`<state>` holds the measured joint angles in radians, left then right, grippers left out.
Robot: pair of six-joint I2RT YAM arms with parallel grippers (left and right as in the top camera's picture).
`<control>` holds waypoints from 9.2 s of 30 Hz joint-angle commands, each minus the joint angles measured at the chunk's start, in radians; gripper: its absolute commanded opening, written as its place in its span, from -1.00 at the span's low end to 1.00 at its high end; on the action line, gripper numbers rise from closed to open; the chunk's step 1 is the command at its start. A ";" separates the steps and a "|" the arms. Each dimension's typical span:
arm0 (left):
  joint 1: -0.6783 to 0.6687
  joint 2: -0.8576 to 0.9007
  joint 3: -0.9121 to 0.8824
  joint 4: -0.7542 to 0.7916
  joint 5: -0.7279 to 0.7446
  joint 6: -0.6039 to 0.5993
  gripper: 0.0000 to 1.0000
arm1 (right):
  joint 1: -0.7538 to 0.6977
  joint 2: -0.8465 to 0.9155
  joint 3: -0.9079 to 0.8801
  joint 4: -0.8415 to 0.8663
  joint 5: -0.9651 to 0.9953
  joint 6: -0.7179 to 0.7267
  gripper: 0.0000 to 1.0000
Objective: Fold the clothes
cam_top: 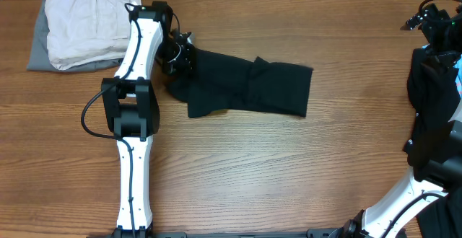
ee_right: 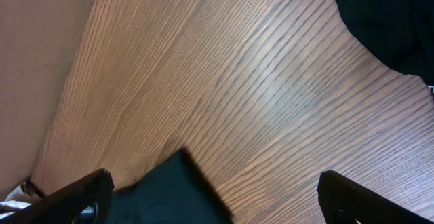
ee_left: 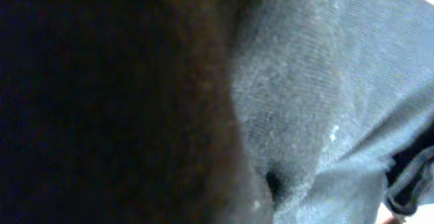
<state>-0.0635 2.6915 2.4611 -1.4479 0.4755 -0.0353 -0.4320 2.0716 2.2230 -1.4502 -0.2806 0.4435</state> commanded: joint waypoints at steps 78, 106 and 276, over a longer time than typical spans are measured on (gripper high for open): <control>-0.537 -0.132 0.208 0.049 -0.394 -0.119 -0.77 | -0.001 -0.006 0.007 0.004 0.003 -0.010 1.00; -0.594 -0.238 0.125 -0.040 -0.051 -0.021 0.07 | -0.001 -0.007 0.007 0.005 0.003 -0.010 1.00; -0.433 -0.111 0.239 0.169 -0.294 0.006 1.00 | -0.001 -0.006 0.007 0.004 0.003 -0.010 1.00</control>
<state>-0.6014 2.5877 2.7033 -1.3304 0.1661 -0.1856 -0.4320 2.0716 2.2230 -1.4502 -0.2810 0.4435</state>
